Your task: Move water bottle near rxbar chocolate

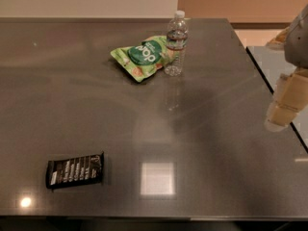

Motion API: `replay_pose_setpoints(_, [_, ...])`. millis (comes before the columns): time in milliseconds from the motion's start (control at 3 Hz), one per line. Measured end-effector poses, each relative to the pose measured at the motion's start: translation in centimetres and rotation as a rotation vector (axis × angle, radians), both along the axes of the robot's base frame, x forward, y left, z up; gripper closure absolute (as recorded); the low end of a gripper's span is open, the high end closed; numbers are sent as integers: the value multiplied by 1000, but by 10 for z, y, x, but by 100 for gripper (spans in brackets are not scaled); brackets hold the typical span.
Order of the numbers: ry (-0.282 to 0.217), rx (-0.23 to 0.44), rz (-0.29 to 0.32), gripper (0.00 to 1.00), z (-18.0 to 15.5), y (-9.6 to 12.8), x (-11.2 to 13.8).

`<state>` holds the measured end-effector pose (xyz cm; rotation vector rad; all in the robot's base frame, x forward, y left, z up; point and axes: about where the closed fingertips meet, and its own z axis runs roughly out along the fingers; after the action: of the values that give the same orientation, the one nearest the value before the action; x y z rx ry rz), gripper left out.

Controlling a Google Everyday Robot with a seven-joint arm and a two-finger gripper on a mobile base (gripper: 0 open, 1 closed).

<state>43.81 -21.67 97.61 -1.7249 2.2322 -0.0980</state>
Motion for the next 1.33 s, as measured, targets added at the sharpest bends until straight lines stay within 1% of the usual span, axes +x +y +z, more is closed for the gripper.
replay_pose_setpoints(333, [-7, 3, -2, 0, 1, 0, 2])
replay_pose_setpoints(667, [-28, 26, -9, 0, 2, 2, 12])
replay_pose_setpoints(1333, [-109, 174, -29, 0, -3, 17, 82])
